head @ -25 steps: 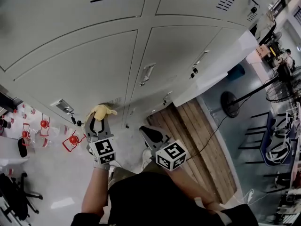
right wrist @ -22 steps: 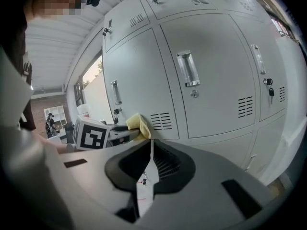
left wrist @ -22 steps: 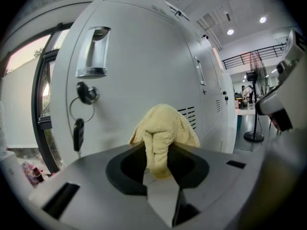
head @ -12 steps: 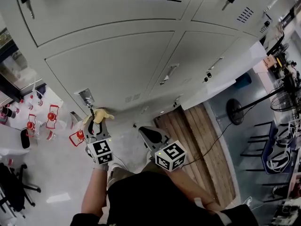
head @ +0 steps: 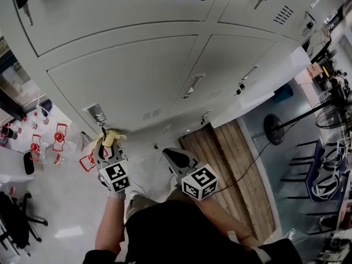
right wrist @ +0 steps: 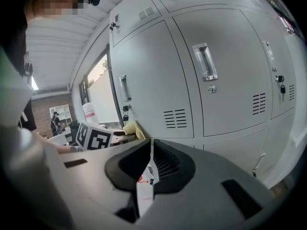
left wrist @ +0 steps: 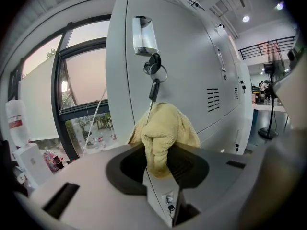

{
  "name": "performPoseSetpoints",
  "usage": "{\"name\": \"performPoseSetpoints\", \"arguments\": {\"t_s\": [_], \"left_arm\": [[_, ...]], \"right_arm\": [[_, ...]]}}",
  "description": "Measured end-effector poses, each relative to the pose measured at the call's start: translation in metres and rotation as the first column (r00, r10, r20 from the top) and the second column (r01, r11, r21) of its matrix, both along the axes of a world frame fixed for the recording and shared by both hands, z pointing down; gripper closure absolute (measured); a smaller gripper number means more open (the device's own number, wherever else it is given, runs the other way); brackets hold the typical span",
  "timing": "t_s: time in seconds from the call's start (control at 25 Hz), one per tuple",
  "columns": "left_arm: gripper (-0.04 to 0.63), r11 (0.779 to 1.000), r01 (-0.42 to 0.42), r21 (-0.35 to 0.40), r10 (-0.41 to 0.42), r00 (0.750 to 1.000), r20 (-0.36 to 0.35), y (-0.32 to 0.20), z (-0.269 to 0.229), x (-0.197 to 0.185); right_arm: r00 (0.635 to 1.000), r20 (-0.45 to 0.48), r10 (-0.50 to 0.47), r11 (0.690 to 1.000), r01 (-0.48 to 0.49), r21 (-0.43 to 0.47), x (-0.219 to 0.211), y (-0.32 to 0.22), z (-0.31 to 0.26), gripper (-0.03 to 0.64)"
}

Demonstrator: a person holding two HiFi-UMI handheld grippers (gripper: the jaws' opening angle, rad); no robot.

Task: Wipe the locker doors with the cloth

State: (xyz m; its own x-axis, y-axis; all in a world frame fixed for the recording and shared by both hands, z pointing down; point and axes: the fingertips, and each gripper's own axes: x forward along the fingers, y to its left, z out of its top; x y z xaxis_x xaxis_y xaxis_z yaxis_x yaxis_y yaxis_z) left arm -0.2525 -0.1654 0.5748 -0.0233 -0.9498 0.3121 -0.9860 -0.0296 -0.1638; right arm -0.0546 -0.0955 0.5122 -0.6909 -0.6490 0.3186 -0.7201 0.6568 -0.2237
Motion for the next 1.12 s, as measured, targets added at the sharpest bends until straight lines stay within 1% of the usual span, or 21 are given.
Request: {"name": "performPoseSetpoints", "arguments": {"t_s": [0.16,0.56,0.8,1.12], "left_arm": [[0.483,1.000,0.012,-0.013,-0.012,1.000,-0.018,-0.004,0.004,0.010],[0.483,0.999,-0.022,-0.036,0.020,0.999,-0.040,-0.019,0.012,0.056],[0.483,0.996,-0.070,-0.046,0.068,0.997,-0.043,-0.031,0.013,0.094],[0.483,0.985,-0.166,-0.049,0.164,0.985,-0.048,-0.049,0.015,0.150]], "right_arm": [[1.000,0.002,0.021,1.000,-0.021,-0.003,0.019,-0.002,0.001,0.586],[0.996,-0.005,0.091,0.996,-0.091,-0.007,0.078,-0.002,0.003,0.586],[0.989,-0.010,0.146,0.989,-0.146,-0.007,0.115,-0.002,0.002,0.586],[0.972,-0.015,0.236,0.972,-0.237,-0.009,0.160,0.004,0.003,0.586]]}}
